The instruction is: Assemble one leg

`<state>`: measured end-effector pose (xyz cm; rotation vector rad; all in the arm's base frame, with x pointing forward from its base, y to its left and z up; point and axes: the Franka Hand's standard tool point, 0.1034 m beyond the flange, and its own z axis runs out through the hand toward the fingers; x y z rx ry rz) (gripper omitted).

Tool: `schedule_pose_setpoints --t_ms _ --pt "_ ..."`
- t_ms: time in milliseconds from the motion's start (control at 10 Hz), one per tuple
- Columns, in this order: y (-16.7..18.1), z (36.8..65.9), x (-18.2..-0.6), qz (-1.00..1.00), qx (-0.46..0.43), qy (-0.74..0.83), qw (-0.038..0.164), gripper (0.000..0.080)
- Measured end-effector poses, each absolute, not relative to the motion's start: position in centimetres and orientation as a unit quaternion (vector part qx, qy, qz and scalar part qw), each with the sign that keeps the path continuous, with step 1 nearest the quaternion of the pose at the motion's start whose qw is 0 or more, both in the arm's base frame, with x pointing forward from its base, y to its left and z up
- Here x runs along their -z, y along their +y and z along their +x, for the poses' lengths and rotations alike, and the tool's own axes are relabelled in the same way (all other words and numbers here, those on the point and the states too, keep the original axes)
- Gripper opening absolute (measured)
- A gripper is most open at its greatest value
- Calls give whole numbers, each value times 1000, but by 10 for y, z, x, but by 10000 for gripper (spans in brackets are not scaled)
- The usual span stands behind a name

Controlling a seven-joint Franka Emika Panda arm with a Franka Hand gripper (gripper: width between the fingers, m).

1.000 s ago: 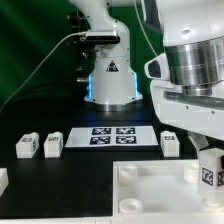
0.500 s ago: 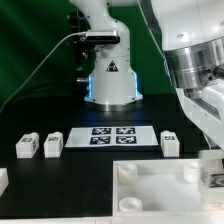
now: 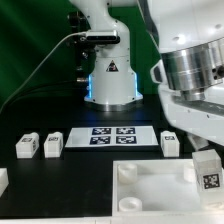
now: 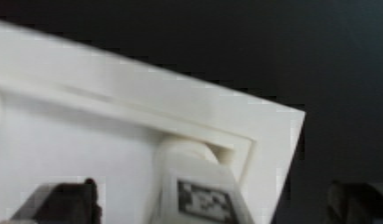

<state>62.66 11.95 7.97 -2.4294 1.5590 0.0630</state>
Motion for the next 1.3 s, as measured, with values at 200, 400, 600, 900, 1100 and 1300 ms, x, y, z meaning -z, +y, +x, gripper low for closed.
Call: schedule_pose_setpoints --t_ms 200,400,600,900,1100,1300 --pt "114 626 -78 -908 6 401 121 649" --pt "116 625 -78 -944 18 307 116 649" --pt "116 625 -77 -967 25 226 111 649" --pt "111 637 -78 -994 37 61 88 618" --pt "111 637 -78 -993 36 70 89 439" --pt "109 637 -78 -984 29 153 90 294"
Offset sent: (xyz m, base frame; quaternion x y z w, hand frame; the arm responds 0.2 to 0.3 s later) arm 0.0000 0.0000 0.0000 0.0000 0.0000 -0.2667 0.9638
